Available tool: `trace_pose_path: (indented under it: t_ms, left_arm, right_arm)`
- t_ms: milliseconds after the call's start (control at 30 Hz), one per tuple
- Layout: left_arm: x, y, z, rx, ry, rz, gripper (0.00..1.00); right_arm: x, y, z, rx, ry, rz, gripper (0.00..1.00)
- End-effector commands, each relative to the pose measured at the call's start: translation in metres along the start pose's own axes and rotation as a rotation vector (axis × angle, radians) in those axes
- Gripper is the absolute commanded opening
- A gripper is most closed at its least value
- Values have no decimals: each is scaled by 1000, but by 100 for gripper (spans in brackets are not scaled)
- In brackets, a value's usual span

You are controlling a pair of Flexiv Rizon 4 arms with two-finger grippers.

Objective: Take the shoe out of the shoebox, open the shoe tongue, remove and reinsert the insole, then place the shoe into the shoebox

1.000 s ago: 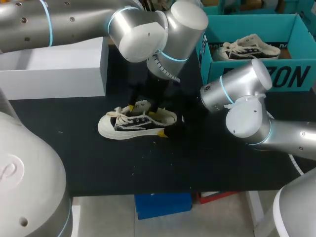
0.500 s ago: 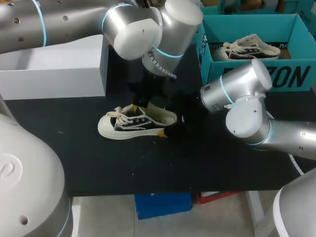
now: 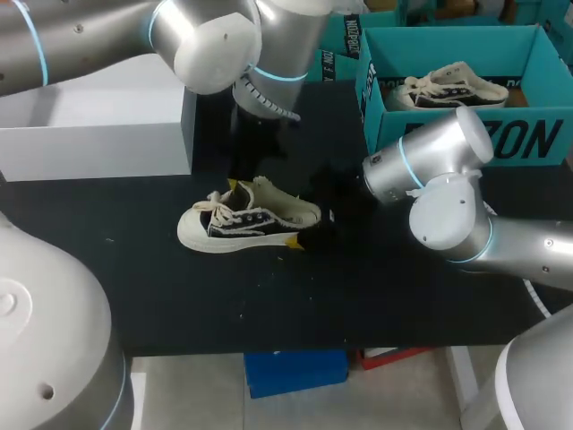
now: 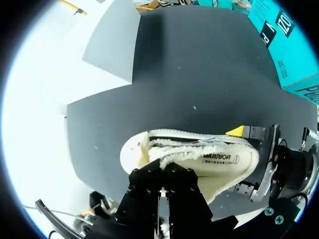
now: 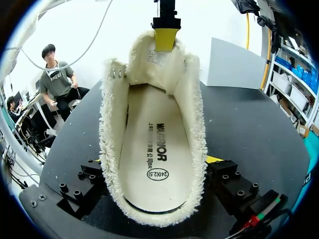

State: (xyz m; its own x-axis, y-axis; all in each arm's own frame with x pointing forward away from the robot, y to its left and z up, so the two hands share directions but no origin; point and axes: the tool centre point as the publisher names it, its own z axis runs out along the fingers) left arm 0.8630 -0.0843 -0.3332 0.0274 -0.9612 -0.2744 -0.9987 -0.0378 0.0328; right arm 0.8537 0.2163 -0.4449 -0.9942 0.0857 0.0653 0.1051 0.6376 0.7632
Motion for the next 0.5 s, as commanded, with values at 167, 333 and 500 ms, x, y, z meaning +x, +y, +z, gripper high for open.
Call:
trace_pose_path:
  t_ms: [167,333,500]
  left_arm:
    - [-26,4,-2,26,120,-25,0]
    - [-37,5,-2,33,174,-44,0]
    - [-48,8,1,36,229,-52,0]
  right_arm:
    - [0,1,2,2,-2,1,0]
    - [0,1,2,2,-2,1,0]
    - [0,1,2,2,-2,1,0]
